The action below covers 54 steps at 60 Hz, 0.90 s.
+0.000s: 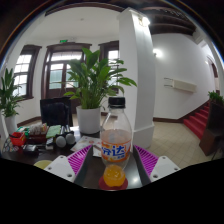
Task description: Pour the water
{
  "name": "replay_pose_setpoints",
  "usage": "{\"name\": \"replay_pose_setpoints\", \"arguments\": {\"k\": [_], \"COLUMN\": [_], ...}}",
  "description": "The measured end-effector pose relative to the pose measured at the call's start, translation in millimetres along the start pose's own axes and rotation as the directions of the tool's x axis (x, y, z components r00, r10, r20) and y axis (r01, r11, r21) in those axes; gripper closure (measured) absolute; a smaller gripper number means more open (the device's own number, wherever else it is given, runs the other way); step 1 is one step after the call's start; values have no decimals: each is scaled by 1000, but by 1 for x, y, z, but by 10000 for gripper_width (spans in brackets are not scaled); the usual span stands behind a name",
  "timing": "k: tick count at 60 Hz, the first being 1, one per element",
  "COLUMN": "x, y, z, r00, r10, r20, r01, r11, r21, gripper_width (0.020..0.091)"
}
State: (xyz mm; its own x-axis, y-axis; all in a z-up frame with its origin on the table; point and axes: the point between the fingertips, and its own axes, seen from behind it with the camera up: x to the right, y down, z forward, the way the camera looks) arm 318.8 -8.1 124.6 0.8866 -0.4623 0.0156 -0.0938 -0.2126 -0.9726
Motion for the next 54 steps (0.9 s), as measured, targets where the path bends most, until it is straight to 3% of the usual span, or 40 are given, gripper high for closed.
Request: {"name": "replay_pose_setpoints", "arguments": {"k": [15, 27, 54], "x": [-10, -24, -108], "y": [41, 37, -23], "z": [-102, -188, -283], "r00": [999, 992, 942], "r10": [-23, -49, -49], "r20": [45, 118, 333], "r01": [27, 61, 50], "r11": [996, 993, 999], "r21": [-80, -101, 5], "gripper_width": [306, 312, 315]}}
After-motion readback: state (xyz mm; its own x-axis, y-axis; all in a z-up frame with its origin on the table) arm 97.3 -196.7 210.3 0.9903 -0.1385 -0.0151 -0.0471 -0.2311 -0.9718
